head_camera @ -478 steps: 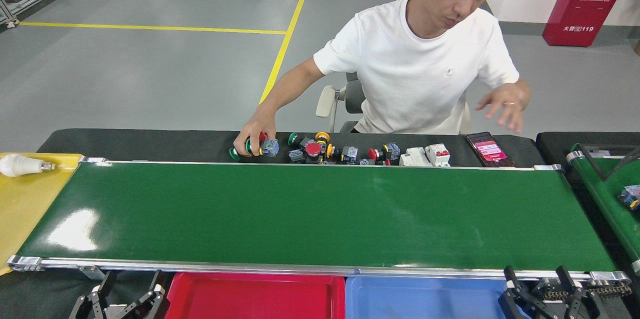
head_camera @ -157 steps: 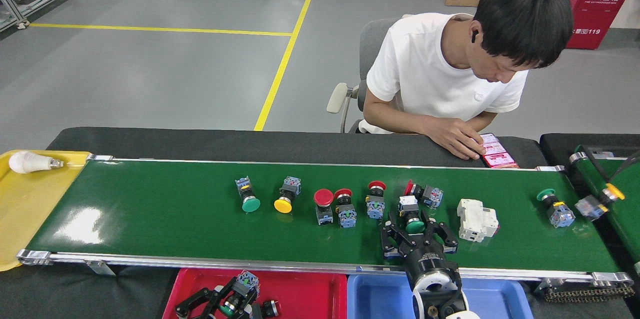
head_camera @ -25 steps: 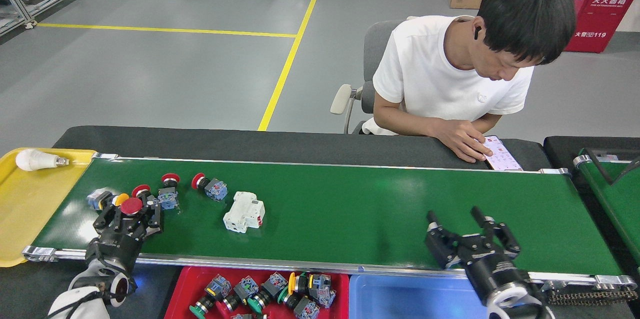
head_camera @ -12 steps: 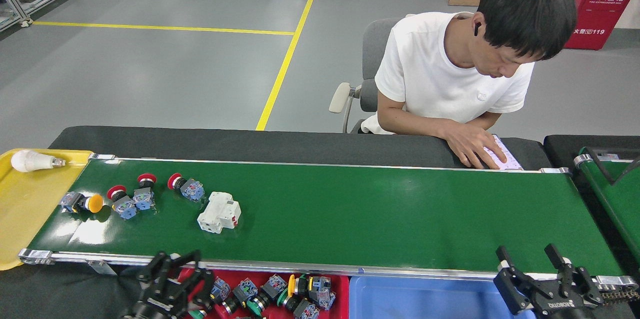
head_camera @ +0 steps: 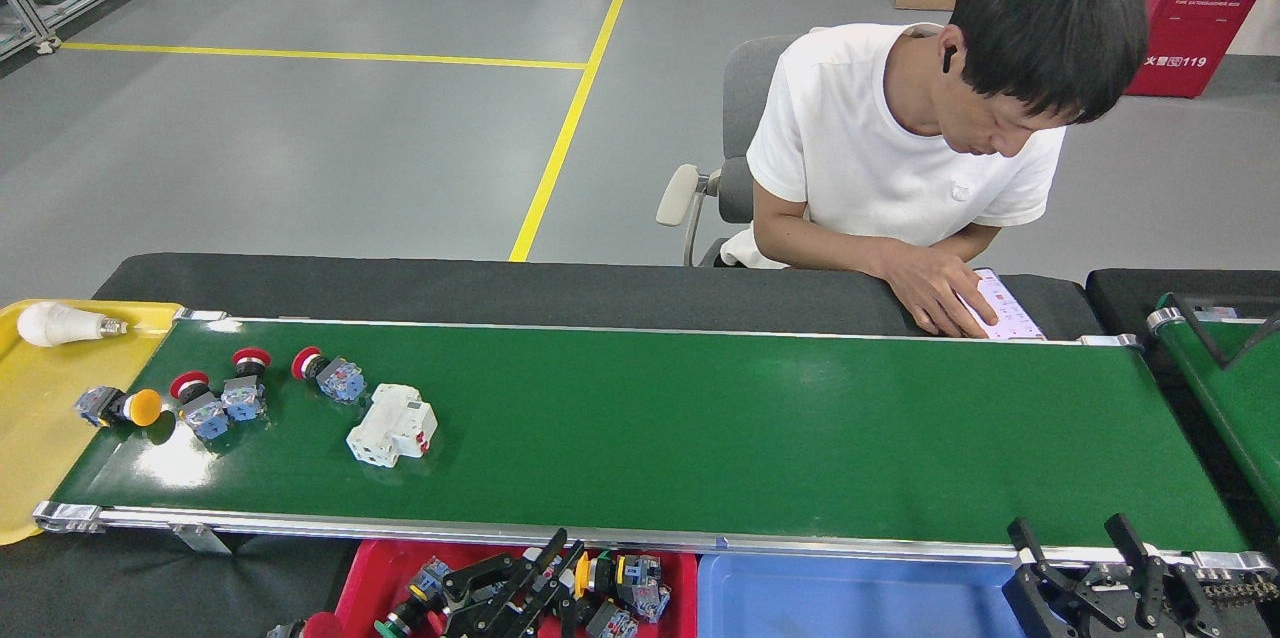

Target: Pick switch part from conveyor to tray

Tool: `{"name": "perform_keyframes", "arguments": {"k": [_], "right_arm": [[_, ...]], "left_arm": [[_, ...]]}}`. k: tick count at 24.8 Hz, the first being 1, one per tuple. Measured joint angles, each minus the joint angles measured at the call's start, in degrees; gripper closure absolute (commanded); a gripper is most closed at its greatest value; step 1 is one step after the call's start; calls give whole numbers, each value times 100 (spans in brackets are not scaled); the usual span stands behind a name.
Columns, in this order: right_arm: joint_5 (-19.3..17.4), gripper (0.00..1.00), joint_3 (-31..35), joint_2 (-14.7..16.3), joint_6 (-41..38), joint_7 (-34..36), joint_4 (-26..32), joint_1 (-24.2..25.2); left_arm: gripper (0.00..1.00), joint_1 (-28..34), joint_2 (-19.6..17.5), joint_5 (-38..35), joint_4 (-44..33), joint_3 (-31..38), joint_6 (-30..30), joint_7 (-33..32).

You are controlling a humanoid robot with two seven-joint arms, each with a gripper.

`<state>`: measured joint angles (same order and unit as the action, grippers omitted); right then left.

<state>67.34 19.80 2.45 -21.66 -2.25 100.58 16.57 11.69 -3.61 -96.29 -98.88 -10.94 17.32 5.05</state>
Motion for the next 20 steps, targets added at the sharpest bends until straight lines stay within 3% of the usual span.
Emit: {"name": "perform_keyframes", "arguments": {"k": [7,12,20], "right_arm": [[0,2,0,0,-37,3,0,43],[0,2,-1,0,-49,12,0,43],[0,2,-3,-88,-79,19,1,43]], "left_arm": [[0,-16,-17,823,99,1536,39,-115],[0,-136,-216,1121,644,2477,253,-202],[0,-857,-508,1139,1732,2754,305,-214]]}}
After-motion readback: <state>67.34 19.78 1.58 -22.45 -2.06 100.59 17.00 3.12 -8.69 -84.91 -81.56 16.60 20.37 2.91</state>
